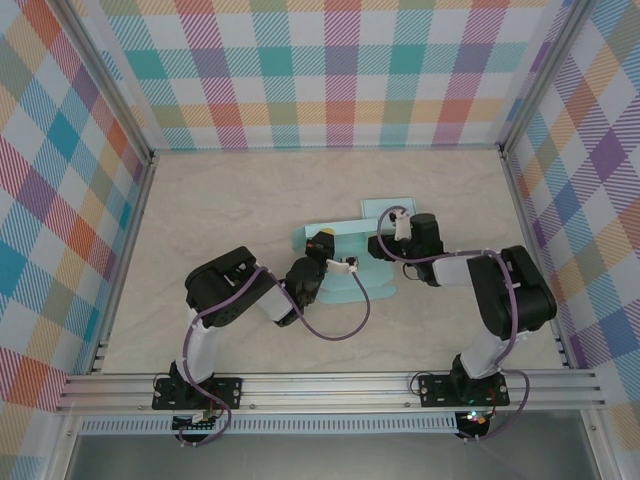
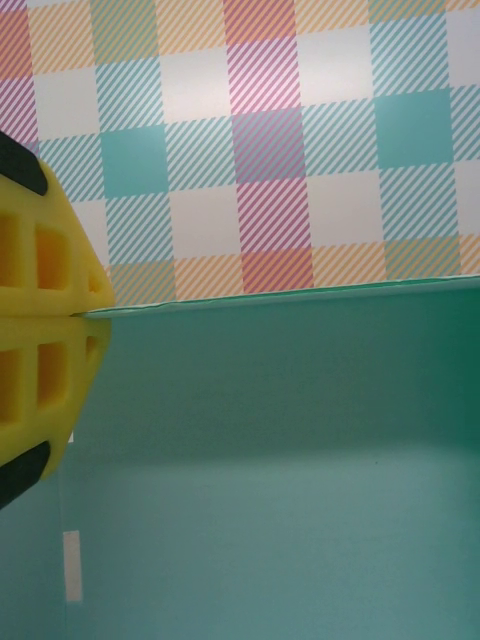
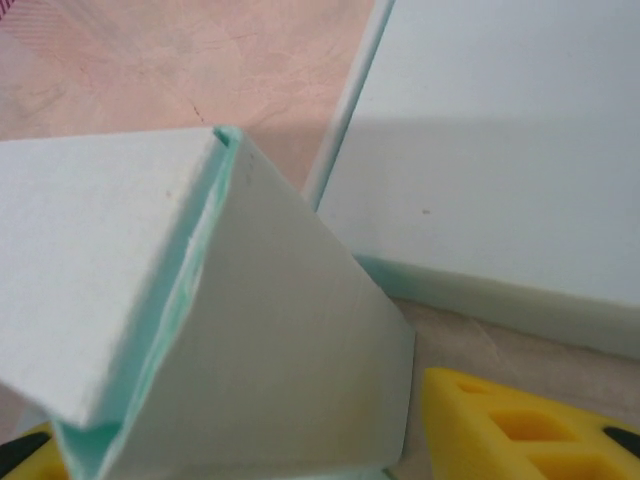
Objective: Fold the paper box
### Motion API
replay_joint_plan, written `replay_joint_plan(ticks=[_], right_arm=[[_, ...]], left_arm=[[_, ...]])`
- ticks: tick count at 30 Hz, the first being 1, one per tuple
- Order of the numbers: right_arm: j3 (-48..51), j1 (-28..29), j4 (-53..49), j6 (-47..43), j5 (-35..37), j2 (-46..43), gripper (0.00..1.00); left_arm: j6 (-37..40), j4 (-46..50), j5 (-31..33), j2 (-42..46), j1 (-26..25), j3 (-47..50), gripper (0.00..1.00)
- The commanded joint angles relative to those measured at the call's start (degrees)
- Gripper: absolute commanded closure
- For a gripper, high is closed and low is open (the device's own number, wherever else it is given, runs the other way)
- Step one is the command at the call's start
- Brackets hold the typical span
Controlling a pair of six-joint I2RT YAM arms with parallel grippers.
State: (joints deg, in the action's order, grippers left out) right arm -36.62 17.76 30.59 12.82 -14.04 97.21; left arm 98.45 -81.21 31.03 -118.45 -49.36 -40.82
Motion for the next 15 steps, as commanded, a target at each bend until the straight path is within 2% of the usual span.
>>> replay_joint_plan(ticks=[1, 5, 8, 15], right_arm=[[-1.2, 1.1, 5.1, -1.8, 5.1, 1.9, 0.46], [-2.3, 3.0, 8.2, -2.4, 8.8, 3.8, 0.47], [-2.2, 4.4, 10.1, -2.6, 13.2, 4.7, 0.57], [-2.3, 6.3, 9.1, -2.6, 18.9, 5.1, 0.72]], left_arm=[[0.7, 3.9, -2.3, -1.5, -0.5, 0.5, 1.00], [0.8, 3.9, -2.5, -1.1, -0.6, 0.7, 1.00], [0.6, 3.9, -2.4, -0.9, -0.6, 0.9, 1.00], [-1.2, 3.9, -1.6, -0.1, -1.2, 0.7, 1.00]])
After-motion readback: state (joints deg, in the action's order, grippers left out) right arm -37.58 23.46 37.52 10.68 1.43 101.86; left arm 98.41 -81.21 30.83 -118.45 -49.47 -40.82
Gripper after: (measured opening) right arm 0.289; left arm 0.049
